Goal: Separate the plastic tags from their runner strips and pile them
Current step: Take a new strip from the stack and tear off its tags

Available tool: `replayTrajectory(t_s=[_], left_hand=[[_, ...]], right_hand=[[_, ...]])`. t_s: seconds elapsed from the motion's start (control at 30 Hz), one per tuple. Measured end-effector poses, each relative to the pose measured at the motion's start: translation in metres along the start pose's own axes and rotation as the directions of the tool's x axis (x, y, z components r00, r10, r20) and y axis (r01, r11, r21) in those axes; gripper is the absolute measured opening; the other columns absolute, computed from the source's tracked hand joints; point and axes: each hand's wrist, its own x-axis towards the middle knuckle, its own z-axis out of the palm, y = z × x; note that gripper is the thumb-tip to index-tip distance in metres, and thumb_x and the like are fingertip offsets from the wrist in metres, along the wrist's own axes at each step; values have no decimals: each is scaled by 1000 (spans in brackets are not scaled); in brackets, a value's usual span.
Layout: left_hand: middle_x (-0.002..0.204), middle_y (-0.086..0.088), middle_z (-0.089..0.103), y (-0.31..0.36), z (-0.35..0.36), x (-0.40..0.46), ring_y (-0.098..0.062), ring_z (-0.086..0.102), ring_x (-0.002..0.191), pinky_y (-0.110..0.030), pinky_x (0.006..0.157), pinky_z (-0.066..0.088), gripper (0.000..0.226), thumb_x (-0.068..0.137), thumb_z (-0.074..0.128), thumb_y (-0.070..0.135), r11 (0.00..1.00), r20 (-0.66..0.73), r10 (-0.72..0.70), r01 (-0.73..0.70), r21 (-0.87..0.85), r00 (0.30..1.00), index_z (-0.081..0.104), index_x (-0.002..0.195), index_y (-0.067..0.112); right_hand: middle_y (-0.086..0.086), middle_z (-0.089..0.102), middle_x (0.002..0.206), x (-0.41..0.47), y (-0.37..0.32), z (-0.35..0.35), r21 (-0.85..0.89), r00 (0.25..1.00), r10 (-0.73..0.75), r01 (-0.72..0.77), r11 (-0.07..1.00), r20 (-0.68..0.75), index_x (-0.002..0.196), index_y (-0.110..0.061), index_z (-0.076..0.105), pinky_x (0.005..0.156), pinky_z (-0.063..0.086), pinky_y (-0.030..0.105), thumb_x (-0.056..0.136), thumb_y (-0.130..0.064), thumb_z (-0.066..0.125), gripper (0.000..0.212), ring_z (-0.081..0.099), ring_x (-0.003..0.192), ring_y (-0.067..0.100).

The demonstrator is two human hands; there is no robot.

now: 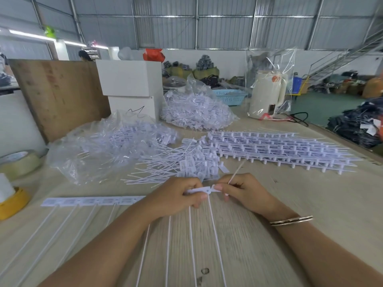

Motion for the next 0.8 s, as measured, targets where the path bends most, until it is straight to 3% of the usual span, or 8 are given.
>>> replayTrajectory(t_s=[0.17,0.27,0.33,0.43,0.53,0.67,0.73,0.8], left_hand=[[80,14,71,4,-3,-1,6,49,56,-8,55,33,14,93,57,28,999,36,40,-39,-24,999,62,84,19],[81,17,69,2,-5,-5,5,45,56,-9,56,32,15,93,57,29,998,65,53,-52,-18,996,61,83,18],[77,16,66,-2,-7,-5,0,46,60,-16,58,33,17,92,56,35,998,30,51,-52,29,998,59,82,22],[66,8,49,-4,-7,-3,-6,41,59,-25,59,31,18,91,54,34,988,-19,38,-35,151,999,55,81,20],[70,4,50,-5,-6,-4,-9,42,61,-30,61,32,10,90,53,19,980,-18,4,0,200,1000,54,85,28],[83,14,54,0,-6,-4,0,46,62,-21,58,34,26,90,52,17,984,-57,-33,42,173,998,46,105,38],[97,15,52,4,-4,-2,2,48,71,-15,59,34,30,91,51,15,983,-67,-23,35,182,998,43,111,36],[104,16,48,7,0,-1,2,49,77,-10,60,35,33,90,50,12,981,-96,-16,34,190,995,42,116,32]], right_hand=[[-5,56,54,2,3,1,104,999,33,-33,994,0,54,-31,61,58,40,14,88,-16,58,38,47,51,3],[-7,50,55,0,10,-16,144,972,165,-141,979,-169,59,-18,57,58,35,16,89,-26,57,31,42,51,4],[-13,57,61,-1,12,-23,89,961,182,-167,982,-208,68,-23,65,62,37,15,87,-29,58,20,48,56,1],[-7,60,80,2,11,-16,-117,992,121,-124,985,-34,96,-30,70,71,39,10,88,-14,60,20,54,73,1],[-2,49,81,1,8,-14,-157,990,123,-110,981,75,108,-26,65,70,36,8,87,-4,60,31,48,72,-3],[6,51,93,1,6,-14,-132,962,221,-200,971,163,114,-24,60,75,35,8,84,17,45,53,50,82,1],[21,51,96,2,6,-12,-81,961,218,-207,975,168,111,-12,65,77,35,16,80,22,39,53,49,87,16],[20,52,97,2,5,-11,-53,980,156,-151,987,122,102,-5,69,80,36,18,80,22,40,45,50,90,21]])
